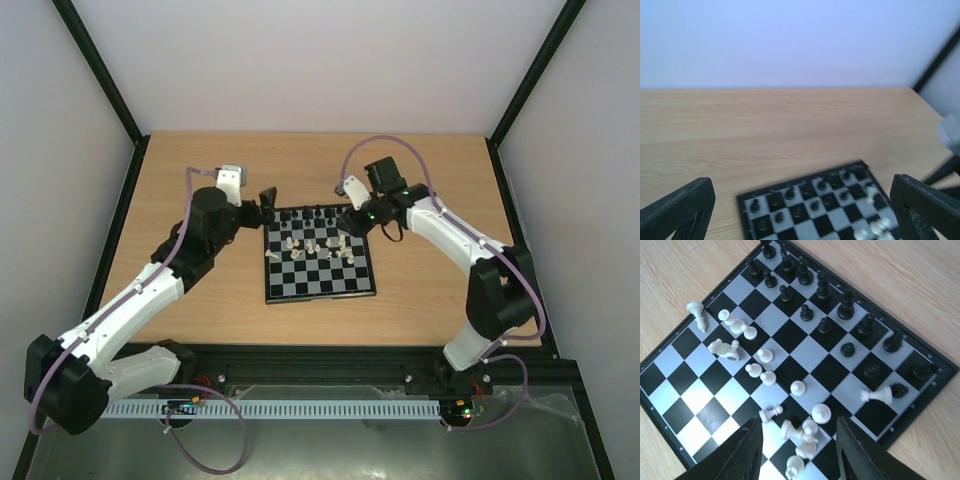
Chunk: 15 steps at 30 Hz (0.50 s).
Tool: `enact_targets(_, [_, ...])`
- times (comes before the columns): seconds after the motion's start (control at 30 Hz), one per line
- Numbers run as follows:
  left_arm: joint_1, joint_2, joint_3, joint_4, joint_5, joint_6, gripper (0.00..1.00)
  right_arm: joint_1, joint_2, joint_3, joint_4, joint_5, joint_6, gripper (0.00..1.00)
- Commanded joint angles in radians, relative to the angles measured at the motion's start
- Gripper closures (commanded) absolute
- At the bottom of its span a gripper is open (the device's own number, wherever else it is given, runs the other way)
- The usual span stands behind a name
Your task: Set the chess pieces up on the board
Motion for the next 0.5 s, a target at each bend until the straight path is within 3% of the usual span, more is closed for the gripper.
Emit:
enact_targets(0.0, [0.066, 0.011, -0.054, 0.017, -0.15, -0.068, 0.01, 0.079, 0.088, 0.087, -0.079, 0.072, -0.03, 0.59])
enact_targets(0.27, [0.13, 0.048, -0.014, -0.14, -0.292, -0.194, 0.03, 0.159, 0.249, 0.202, -0.132, 0.106, -0.036, 0.65])
enact_targets(0.47, [0.168, 0.047, -0.013, -0.149, -0.25, -0.232, 0.03, 0.196, 0.313, 0.239, -0.155, 0.125, -0.04, 0.67])
